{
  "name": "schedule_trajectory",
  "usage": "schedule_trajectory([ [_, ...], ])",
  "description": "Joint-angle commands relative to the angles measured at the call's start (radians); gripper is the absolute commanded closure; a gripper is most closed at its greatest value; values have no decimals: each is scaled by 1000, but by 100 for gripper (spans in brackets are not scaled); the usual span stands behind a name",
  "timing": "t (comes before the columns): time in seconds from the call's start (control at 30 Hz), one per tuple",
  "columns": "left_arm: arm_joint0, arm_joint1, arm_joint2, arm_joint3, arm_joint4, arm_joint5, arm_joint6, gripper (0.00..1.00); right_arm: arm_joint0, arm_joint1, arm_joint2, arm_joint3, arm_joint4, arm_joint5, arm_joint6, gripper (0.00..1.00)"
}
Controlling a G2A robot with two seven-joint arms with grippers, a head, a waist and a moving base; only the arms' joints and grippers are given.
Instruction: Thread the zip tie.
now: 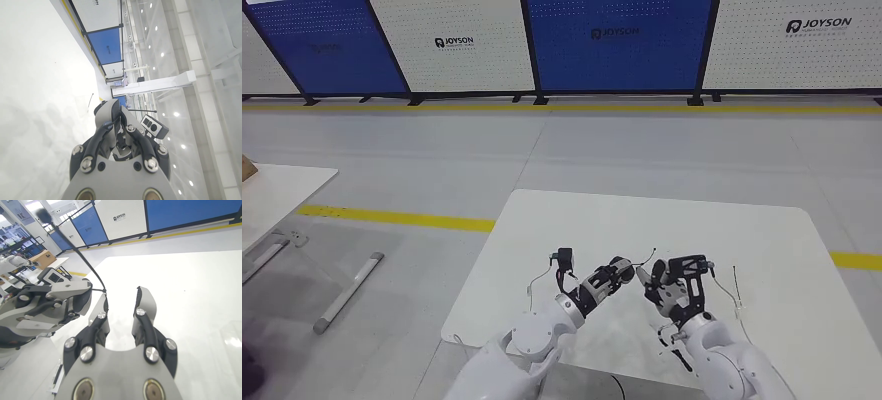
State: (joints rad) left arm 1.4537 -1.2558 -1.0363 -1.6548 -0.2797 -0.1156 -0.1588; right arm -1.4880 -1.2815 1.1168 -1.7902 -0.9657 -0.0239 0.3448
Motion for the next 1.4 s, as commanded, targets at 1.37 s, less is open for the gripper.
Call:
schedule_trajectory([
  [1.37,15,1,3,-9,29,-24,-7,100,0,-3,-27,4,-15,-9,-1,100],
])
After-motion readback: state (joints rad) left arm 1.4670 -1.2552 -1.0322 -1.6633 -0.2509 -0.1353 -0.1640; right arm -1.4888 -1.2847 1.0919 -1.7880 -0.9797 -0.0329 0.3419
